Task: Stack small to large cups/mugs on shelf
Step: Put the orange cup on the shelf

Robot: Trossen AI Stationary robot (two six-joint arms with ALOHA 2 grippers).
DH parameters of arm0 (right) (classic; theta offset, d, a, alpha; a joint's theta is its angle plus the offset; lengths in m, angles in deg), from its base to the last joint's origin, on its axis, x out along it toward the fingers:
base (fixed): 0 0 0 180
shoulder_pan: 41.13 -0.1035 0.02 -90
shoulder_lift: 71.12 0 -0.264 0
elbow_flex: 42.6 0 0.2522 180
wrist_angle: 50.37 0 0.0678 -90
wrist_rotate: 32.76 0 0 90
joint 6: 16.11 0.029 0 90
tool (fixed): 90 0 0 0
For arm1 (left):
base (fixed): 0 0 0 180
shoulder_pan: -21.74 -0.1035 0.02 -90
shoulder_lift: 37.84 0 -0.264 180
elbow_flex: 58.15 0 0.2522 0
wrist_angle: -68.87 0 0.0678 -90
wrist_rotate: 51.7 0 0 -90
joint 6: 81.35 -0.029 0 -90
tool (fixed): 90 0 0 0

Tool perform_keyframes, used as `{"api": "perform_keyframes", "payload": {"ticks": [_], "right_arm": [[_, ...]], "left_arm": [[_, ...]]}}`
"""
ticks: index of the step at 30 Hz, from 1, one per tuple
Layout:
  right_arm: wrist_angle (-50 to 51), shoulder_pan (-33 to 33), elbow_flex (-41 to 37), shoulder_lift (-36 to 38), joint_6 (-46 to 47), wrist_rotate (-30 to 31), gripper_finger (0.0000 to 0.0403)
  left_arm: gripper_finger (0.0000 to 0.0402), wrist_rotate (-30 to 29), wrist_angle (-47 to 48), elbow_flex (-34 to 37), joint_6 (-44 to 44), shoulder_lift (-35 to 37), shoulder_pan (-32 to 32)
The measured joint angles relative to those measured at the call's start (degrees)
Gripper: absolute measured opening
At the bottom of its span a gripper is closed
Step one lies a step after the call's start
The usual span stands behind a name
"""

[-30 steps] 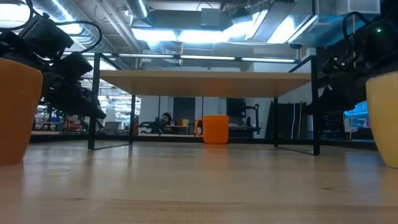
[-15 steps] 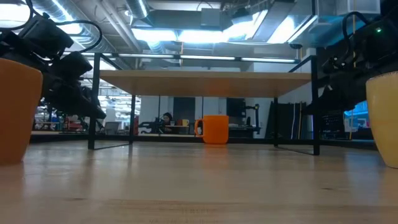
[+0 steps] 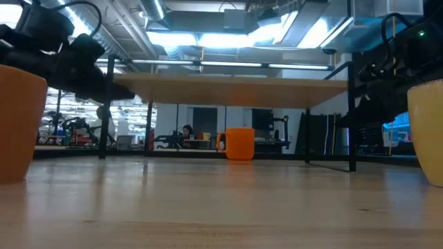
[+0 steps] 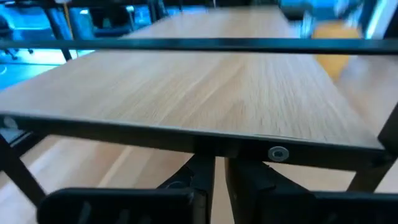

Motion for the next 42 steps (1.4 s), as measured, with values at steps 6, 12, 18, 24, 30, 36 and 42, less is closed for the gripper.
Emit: {"api": "perform_keyframes", "payload": {"ticks": [6, 12, 18, 24, 30, 36, 42], "right_arm": [[0.0, 0.0, 0.0, 0.0, 0.0, 0.0, 0.0029], [0.0, 0.0, 0.0, 0.0, 0.0, 0.0, 0.0029], [0.0, 0.0, 0.0, 0.0, 0.0, 0.0, 0.0029], [0.0, 0.0, 0.0, 0.0, 0.0, 0.0, 0.0029], [0.0, 0.0, 0.0, 0.0, -0.1, 0.0, 0.0029], [0.0, 0.0, 0.0, 0.0, 0.0, 0.0, 0.0029], [0.0, 0.0, 0.0, 0.0, 0.0, 0.0, 0.0029]], "left_arm": [[0.0033, -1.6, 0.1, 0.0, 14.0, 0.0, 0.0], [0.0033, -1.8, 3.3, -0.2, 10.1, 0.1, 0.0], [0.0033, -3.5, 19.2, -0.5, 5.3, -1.5, 0.0], [0.0033, -11.1, 31.2, -5.7, 3.5, -0.8, -0.1], [0.0033, -12.3, 41.7, -16.5, 4.1, 3.7, -0.1], [0.0033, -15.9, 48.7, -22.8, 9.9, 4.9, -0.1], [0.0033, -16.0, 50.4, -28.1, 13.0, 5.2, 0.0]]}}
